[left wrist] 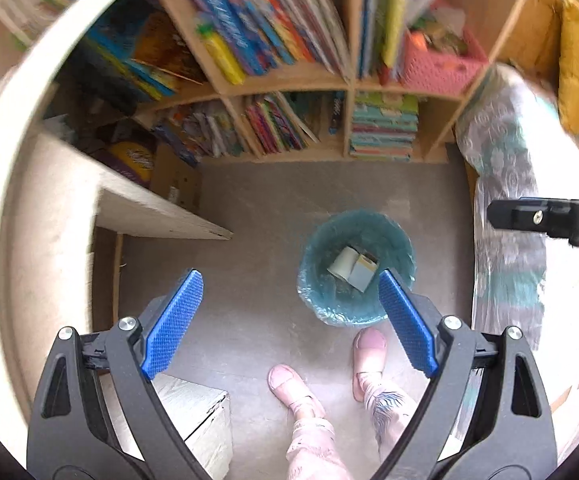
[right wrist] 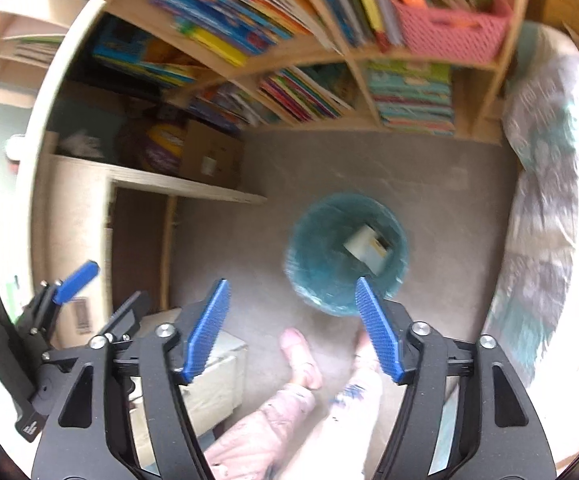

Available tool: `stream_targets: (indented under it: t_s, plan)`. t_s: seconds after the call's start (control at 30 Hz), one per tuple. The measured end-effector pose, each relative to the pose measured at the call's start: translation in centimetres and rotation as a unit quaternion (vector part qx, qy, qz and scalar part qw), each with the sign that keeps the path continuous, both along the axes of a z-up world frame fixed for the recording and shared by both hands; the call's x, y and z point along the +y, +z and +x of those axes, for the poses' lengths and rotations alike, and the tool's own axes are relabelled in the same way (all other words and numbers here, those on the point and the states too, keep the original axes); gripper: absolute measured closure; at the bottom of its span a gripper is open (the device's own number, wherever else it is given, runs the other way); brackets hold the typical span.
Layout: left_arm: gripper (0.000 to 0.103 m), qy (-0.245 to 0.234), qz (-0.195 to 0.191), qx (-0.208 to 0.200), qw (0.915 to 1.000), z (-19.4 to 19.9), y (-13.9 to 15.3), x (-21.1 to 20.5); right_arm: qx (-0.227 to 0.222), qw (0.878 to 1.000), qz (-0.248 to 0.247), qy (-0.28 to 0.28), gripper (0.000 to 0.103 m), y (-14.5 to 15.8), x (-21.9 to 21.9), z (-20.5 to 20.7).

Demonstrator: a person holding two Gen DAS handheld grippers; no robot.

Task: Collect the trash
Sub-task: 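Return both tools from the wastebasket to the table, then grasp the floral box with left tool while right tool grasps the blue bag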

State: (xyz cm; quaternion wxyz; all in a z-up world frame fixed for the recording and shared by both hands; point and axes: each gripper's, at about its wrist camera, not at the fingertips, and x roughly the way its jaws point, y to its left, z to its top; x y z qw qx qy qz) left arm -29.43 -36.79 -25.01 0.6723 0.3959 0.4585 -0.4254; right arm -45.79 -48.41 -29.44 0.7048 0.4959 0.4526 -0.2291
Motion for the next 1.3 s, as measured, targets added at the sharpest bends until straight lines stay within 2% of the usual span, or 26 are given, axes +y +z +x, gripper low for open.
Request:
stream_targets:
  t_s: [0.17, 0.27, 0.33, 0.47, 0.6, 0.9, 1.03, 1.13, 1.3]
  plan:
    - [0.014, 0.075, -0.021, -0.010, 0.9969, 3.7, 4.9, 3.6, -0.045, 0.995, -0.041, 0.077, 0.033, 5.7, 0.6, 4.8]
    - [0.013, 0.129, -0.048, -0.006, 0.9904, 6.3, 7.8, 6.8, -0.071, 0.985, -0.068, 0.145, 0.033, 9.2, 1.5, 9.0]
    - [0.012, 0.166, -0.057, -0.024, 0.9842, 7.8, 9.6, 9.0, -0.089, 0.974, -0.084, 0.192, 0.033, 11.5, 2.6, 12.3]
    - [0.010, 0.246, -0.071, -0.052, 0.9653, 11.7, 13.0, 14.0, -0.123, 0.950, -0.103, 0.267, 0.033, 15.0, 5.2, 18.4]
    - [0.010, 0.312, -0.070, -0.083, 0.9437, 15.4, 14.8, 18.8, -0.145, 0.926, -0.112, 0.330, 0.033, 17.4, 8.9, 24.2]
    - [0.008, 0.422, -0.088, -0.108, 0.8960, 21.4, 16.8, 28.6, -0.145, 0.889, -0.113, 0.419, 0.031, 19.6, 17.3, 35.2]
    - [0.007, 0.470, -0.095, -0.111, 0.8707, 24.1, 17.3, 32.4, -0.129, 0.878, -0.112, 0.447, 0.028, 19.6, 20.6, 39.2]
    - [0.007, 0.496, -0.100, -0.113, 0.8552, 25.6, 17.6, 34.4, -0.118, 0.871, -0.113, 0.463, 0.027, 19.2, 22.6, 42.3]
    - [0.007, 0.522, -0.093, -0.116, 0.8396, 28.1, 17.4, 37.0, -0.101, 0.867, -0.119, 0.473, 0.025, 18.9, 24.8, 46.6]
